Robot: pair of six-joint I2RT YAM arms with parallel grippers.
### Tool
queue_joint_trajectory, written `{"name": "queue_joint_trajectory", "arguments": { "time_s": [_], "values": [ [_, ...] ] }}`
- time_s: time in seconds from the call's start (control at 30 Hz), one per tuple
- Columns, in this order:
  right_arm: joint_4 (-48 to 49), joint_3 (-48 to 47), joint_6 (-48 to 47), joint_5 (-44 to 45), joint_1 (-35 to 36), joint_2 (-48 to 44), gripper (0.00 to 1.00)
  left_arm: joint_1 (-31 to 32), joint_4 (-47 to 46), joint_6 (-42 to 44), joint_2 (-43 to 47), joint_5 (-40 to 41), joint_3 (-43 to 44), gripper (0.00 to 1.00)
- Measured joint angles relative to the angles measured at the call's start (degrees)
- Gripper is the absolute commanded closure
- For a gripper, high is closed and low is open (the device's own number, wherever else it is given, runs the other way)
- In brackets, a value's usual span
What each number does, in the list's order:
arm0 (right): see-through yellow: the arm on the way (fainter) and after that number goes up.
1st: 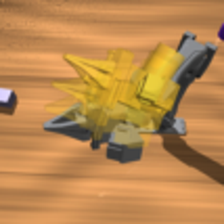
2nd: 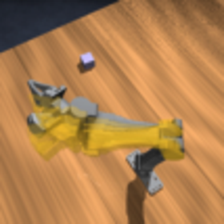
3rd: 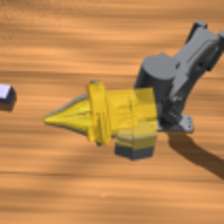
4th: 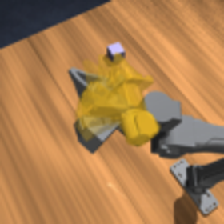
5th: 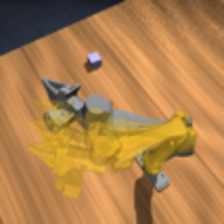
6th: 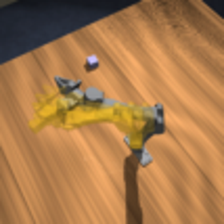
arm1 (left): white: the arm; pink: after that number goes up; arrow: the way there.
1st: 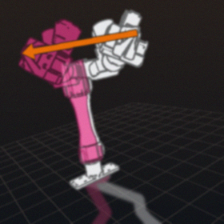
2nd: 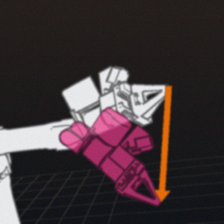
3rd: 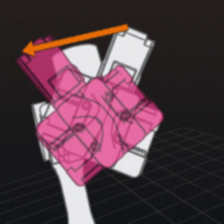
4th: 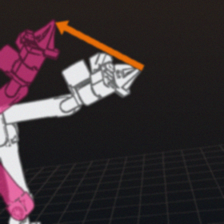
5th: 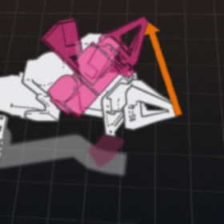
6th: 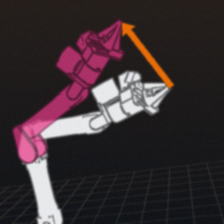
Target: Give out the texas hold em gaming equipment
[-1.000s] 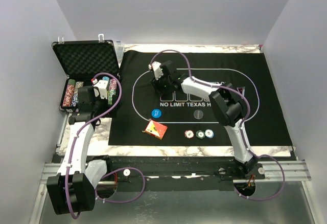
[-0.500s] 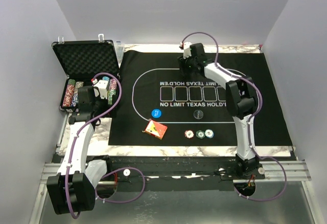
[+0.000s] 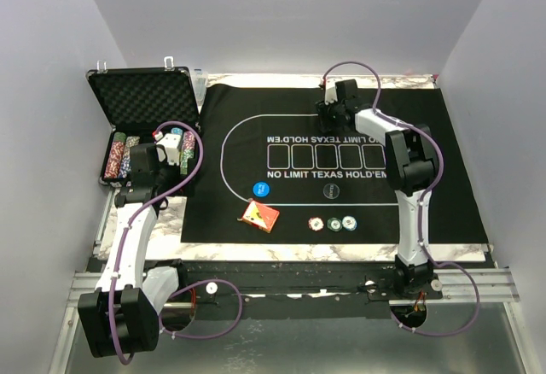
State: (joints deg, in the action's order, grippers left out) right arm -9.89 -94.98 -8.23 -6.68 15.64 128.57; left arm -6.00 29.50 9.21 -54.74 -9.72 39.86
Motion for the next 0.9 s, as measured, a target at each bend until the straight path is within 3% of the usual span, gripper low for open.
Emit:
{"name": "queue_joint_trajectory", "arguments": {
  "time_s": [0.1, 0.2, 0.5, 0.73, 0.9],
  "values": [
    [0.76, 0.76, -0.52, 0.13, -0.50, -0.02, 0.18, 0.00, 0.00, 0.02, -0.15, 0.00, 0.00, 0.01],
    [1.40, 1.42, -1.09, 0.24, -0.66, -0.66, 0.11, 0.00, 0.00, 0.02, -0.31, 0.00, 0.00, 0.02],
    [-1.11, 6.84, -3.63, -6.47, 0.59, -12.15, 0.11, 0.00, 0.02, 0.00, -0.35, 0.00, 0.00, 0.01],
    [-6.23, 14.10, -6.88, -15.58, 10.95, -26.51, 0.11, 0.00, 0.31, 0.11, -0.35, -0.39, 0.42, 0.02],
    [-10.80, 21.20, -6.60, -20.22, 18.99, -29.31, 0.09, -0.35, 3.78, 7.50, 0.48, -11.80, 2.05, 0.02]
  ]
}}
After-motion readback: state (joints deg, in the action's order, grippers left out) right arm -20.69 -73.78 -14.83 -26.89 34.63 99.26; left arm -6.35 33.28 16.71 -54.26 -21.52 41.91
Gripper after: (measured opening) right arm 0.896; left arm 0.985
